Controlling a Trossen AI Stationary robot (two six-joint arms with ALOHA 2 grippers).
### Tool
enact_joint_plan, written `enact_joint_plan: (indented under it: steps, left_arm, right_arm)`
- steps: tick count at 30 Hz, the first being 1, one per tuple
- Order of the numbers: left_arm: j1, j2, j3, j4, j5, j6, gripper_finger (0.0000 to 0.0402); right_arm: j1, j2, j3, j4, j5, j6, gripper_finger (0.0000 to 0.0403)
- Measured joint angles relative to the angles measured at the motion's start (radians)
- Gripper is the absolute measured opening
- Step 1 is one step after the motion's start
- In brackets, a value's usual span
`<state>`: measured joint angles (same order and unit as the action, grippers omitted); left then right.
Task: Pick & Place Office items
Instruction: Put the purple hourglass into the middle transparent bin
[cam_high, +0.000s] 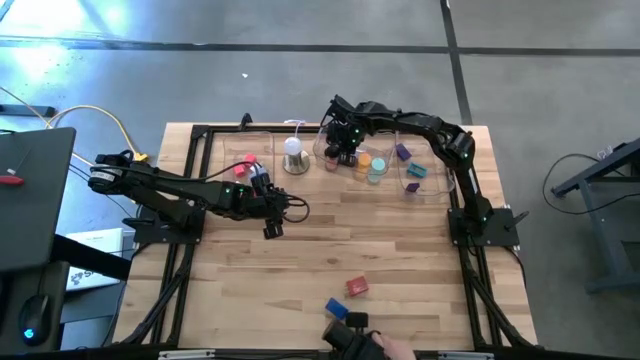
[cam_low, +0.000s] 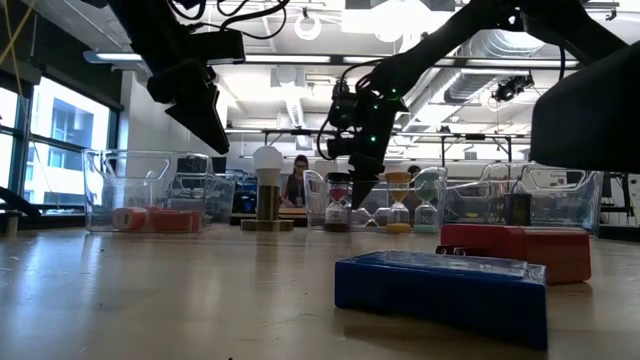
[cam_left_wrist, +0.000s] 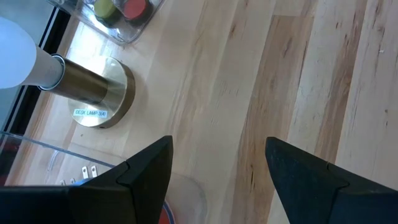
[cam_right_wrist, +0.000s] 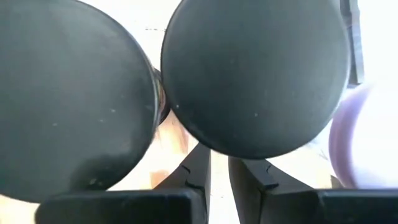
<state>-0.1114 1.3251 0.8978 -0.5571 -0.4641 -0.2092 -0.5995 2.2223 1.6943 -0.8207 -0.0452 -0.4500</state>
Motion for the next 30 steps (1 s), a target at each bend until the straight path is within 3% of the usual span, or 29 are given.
enact_joint_plan:
  steps: [17,23,30]
  left_arm:
    - [0.000,0.000,0.000,0.000,0.000,0.000,0.0247]
    - [0.000,0.000,0.000,-0.003,0.000,0.000,0.0247]
    - [0.000,0.000,0.000,-0.003,0.000,0.000,0.0247]
  right_arm:
    - [0.010,-0.004,0.002,-0.018,0.021,0.011,0.0035]
    - [0.023,-0.050,-0.007,-0.044,0.029,0.027,0.0007]
    - [0.032,-0.077,-0.016,-0.102,0.049,0.028,0.0003]
